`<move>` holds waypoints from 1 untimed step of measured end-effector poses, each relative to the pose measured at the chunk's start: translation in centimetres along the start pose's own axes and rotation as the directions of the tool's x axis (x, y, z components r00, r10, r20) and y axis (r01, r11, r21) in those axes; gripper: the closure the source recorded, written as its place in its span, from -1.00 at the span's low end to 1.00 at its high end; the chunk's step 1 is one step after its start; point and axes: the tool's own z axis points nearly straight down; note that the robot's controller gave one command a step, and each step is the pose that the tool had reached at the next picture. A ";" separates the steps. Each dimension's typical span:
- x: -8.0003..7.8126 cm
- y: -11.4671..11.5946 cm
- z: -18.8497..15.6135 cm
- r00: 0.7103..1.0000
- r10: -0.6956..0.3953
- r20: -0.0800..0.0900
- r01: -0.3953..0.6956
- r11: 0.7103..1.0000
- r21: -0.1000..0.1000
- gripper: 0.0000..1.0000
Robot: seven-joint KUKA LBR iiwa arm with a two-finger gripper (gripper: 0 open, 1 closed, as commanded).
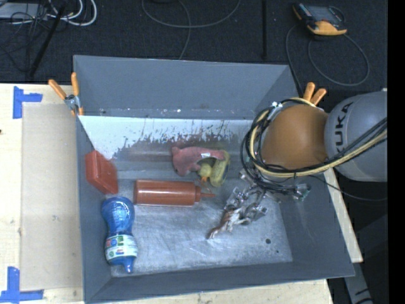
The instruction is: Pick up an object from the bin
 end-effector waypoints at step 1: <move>0.1 0.2 -1.7 1.000 0.004 -0.009 -0.004 1.000 -0.009 1.00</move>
Offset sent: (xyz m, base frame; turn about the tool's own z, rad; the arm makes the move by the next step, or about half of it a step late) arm -0.0001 0.0000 0.0577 0.0000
